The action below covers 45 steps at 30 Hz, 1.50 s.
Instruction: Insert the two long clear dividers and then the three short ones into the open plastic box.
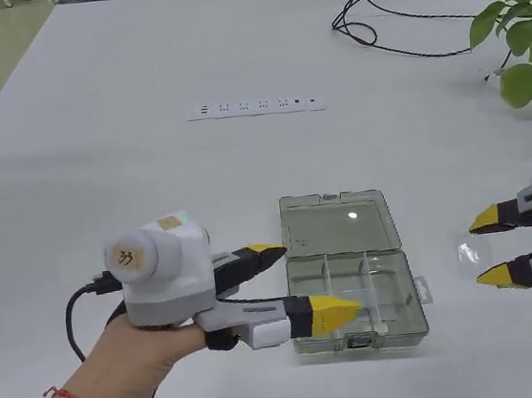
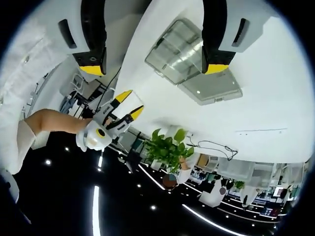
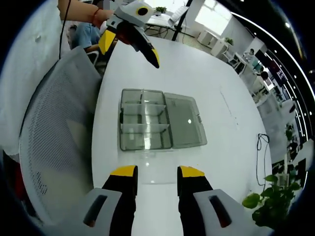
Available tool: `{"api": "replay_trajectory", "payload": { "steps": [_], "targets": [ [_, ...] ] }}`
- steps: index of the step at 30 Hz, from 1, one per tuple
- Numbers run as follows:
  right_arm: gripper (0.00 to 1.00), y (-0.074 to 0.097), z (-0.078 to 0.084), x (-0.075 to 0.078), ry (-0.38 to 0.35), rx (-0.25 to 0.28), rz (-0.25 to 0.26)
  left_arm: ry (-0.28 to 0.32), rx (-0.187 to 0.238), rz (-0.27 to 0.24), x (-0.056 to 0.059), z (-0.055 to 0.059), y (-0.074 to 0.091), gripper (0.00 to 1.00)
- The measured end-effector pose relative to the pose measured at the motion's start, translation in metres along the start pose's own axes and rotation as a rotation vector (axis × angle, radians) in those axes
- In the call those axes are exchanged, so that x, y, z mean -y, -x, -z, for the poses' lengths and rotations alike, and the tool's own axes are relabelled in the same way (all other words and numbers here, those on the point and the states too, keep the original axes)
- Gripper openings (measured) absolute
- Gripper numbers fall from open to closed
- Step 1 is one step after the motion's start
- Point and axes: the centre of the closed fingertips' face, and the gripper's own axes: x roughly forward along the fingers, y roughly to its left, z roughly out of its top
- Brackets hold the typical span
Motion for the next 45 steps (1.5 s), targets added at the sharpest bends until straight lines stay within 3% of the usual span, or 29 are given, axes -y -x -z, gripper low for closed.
{"api": "replay_trajectory", "payload": {
  "steps": [6,10,20,28,32,45],
  "targets": [
    [0.33,0.004,-0.034,-0.008,0.016,0.037,0.012,0.12,0.042,0.007,0.004,-0.008,-0.012,0.71],
    [0.33,0.004,-0.055,-0.018,0.045,0.043,0.012,0.197,0.041,0.029,0.011,-0.007,-0.019,0.61],
    [0.33,0.005,-0.08,-0.03,0.059,0.052,0.017,0.332,0.041,0.086,0.028,-0.006,-0.035,0.35],
    [0.33,0.006,-0.095,-0.037,0.074,0.059,0.024,0.368,0.021,0.123,0.042,0.001,-0.045,0.23],
    [0.33,0.006,-0.098,-0.039,0.073,0.06,0.022,0.372,0.013,0.14,0.047,0.002,-0.047,0.12],
    [0.33,0.007,-0.1,-0.041,0.092,0.04,0.026,0.377,0.003,0.157,0.05,0.003,-0.048,0.0]
  ]
}}
